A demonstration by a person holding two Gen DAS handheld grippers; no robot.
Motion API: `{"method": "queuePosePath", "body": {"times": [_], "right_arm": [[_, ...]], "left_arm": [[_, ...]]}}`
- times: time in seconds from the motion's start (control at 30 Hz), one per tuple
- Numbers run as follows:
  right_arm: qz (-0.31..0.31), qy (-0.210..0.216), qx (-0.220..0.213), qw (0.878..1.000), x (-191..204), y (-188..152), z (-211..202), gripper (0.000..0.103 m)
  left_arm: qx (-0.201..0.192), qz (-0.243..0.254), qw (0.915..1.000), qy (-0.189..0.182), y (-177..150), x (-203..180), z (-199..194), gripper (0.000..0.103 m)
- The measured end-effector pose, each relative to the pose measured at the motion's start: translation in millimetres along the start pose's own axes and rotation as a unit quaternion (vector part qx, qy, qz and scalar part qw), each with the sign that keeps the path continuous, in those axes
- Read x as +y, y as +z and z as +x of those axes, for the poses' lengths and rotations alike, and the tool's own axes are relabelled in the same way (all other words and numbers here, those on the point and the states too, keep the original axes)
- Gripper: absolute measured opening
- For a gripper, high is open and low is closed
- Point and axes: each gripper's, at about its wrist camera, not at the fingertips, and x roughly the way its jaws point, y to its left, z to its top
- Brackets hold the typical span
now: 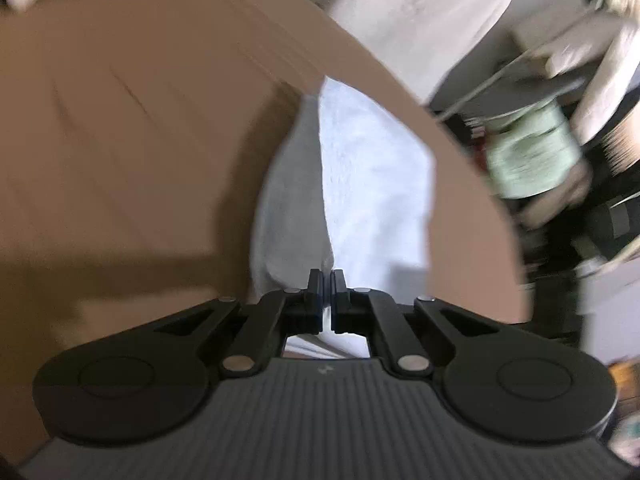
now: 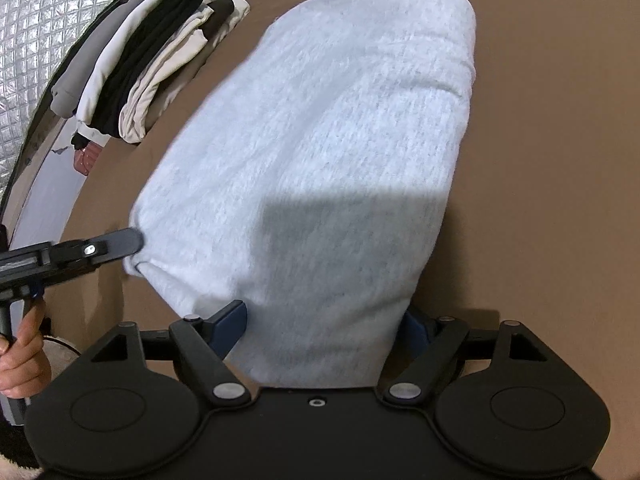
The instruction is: Fold clothes
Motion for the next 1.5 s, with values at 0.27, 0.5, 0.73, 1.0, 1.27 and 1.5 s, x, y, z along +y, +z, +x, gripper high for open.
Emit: {"method": "queuePosePath", "body": {"times": [0.27,0.5,0.73,1.0,1.27,1.5], "right_arm": [[-0.011,0.004,0.014,1.0,0,-10,-3,0.062],[-0.05,-0.004,0.019,0.999,12,-10,-7,0.046],[-0.087,0.011,0.04,0.995,20,-13,-23,0.031],[-0.112,-0.011,0.028,0.993,8,10,-41,0.068],[-0.038,0.094,-0.023,0.995,-42,47,-64,0.077],[0.086,0.093,-0.094,0.987,-88,71,-57,0.083]], "left_arm": [[-0.034,0.022,0.9966,0.073,1,4,-14,0.0],[-0.022,0.055,0.9982,0.003,-4,-18,1,0.058],[0.084,0.039,0.9837,0.154,-12,4,35,0.001],[-0.041,0.039,0.9953,0.079,24,-6,-1,0.025],[0.005,0.161,0.9842,0.073,93,-54,89,0.051],[0.005,0.228,0.9683,0.102,96,-64,146,0.035]]}}
